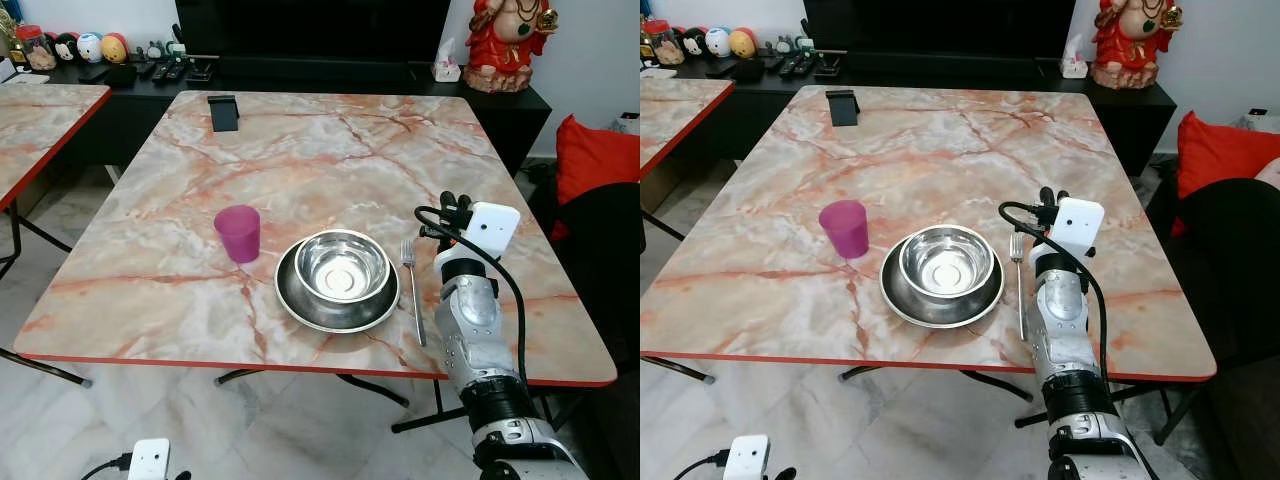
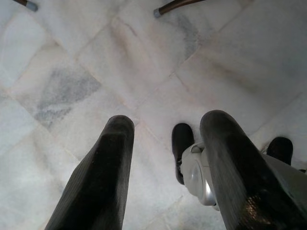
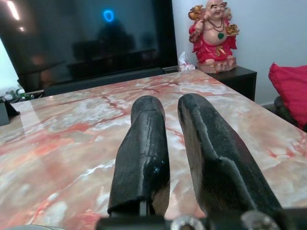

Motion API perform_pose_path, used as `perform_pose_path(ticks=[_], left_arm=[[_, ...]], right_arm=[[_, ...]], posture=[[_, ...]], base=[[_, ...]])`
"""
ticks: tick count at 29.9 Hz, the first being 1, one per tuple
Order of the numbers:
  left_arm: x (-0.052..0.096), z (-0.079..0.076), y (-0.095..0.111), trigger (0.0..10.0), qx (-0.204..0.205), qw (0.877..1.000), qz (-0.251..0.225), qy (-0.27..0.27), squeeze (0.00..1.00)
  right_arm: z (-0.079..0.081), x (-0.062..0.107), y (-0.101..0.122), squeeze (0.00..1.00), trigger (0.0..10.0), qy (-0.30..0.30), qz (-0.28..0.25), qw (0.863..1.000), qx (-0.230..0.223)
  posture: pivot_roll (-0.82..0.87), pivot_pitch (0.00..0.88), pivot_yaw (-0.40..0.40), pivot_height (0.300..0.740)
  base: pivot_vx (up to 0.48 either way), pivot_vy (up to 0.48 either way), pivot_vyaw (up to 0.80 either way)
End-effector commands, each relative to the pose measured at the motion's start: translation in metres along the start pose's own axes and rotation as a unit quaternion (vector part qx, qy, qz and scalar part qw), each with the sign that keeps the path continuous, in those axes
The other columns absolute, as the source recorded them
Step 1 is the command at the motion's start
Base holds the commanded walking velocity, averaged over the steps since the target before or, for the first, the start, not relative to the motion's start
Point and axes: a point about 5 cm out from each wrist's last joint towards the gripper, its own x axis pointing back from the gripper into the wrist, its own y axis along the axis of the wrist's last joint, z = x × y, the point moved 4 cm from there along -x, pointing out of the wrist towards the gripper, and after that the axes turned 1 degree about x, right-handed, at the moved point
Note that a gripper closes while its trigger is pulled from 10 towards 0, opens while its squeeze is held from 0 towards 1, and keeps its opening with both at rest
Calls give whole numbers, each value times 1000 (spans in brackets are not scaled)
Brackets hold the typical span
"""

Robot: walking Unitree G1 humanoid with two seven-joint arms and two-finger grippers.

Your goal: Setting the table

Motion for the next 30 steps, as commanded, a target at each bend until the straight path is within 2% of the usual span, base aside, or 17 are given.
perform_pose_path(ticks=[1, 9, 15, 18, 24, 26, 27, 30], left_arm=[[2, 2, -11, 10000, -1, 1000, 24, 3, 0], [5, 8, -22, 10000, 2, 999, 44, 9, 0], [5, 10, -21, 10000, 3, 999, 48, 12, 0], [2, 7, -15, 10000, 4, 999, 45, 10, 0], [-3, -9, -7, 10000, 3, 999, 40, 3, 0], [-5, -16, -1, 10000, 2, 999, 35, 0, 0], [-8, -22, 9, 10000, 2, 1000, 29, -3, 0], [-10, -25, 13, 10000, 1, 1000, 26, -5, 0]], right_arm=[[3, -3, 9, 0, 10000, 2, -15, 1000, -7], [4, -4, 9, 0, 10000, 1, -15, 1000, -7], [5, -4, 10, 0, 10000, 3, -17, 1000, -8], [5, -4, 10, 0, 10000, 3, -17, 1000, -9], [6, -4, 9, 0, 10000, 4, -16, 1000, -10], [7, -4, 9, 0, 10000, 4, -16, 1000, -10], [7, -5, 9, 0, 10000, 4, -16, 1000, -10], [7, -5, 9, 0, 10000, 3, -17, 1000, -10]], posture=[[-11, 0, -33, 740], [-9, 0, -36, 740], [-8, 0, -38, 740], [-8, 0, -37, 740], [-8, 0, -37, 740], [-6, 0, -37, 740], [-7, 0, -37, 740], [-8, 0, -36, 740]], base=[[0, 281, 0], [0, 294, 0], [0, 313, 0], [0, 315, 0], [0, 314, 0], [0, 315, 0], [0, 315, 0], [0, 316, 0]])
